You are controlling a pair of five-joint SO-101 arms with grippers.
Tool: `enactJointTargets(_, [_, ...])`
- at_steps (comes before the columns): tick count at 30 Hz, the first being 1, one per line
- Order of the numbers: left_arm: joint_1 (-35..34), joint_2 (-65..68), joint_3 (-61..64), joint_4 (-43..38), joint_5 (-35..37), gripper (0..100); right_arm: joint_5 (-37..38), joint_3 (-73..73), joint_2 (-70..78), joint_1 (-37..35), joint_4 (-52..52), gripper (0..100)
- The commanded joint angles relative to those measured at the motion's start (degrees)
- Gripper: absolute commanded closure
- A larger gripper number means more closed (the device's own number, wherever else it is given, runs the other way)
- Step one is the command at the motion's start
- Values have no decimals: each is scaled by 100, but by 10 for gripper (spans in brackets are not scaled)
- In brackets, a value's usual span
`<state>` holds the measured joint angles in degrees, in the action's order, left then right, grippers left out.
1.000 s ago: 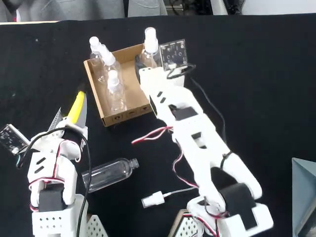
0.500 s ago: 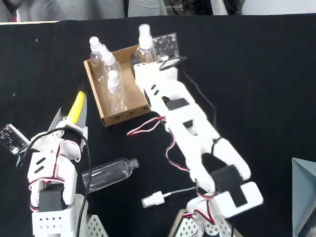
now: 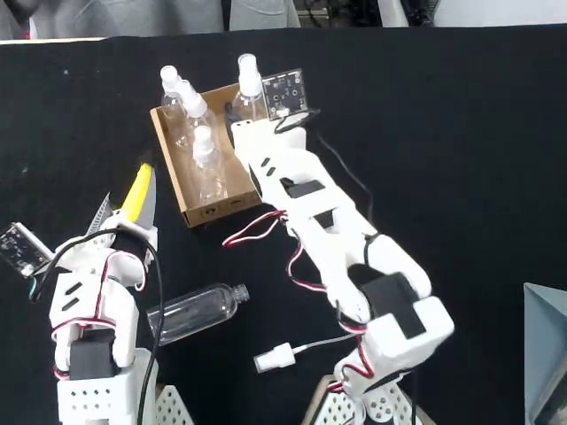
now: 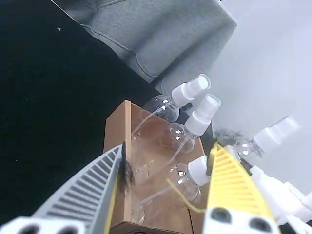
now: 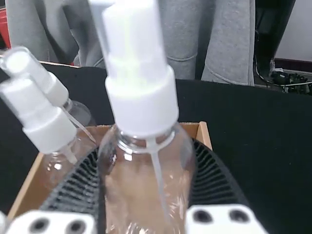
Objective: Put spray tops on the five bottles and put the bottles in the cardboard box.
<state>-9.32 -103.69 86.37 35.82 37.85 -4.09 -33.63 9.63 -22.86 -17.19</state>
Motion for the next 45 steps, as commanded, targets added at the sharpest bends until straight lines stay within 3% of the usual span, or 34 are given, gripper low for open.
enactJointTargets(1, [-57,-62,-154,-132,9,744,-9,268,92,-105,-229,899])
enactJointTargets(29, [-57,-62,-154,-132,9,744,0,101,576,-132,-193,897])
enactJointTargets(38, [-57,-62,-154,-132,9,744,0,-119,567,-141,-185,672])
enactJointTargets(45, [-57,-62,-154,-132,9,744,0,-127,567,-149,-176,665])
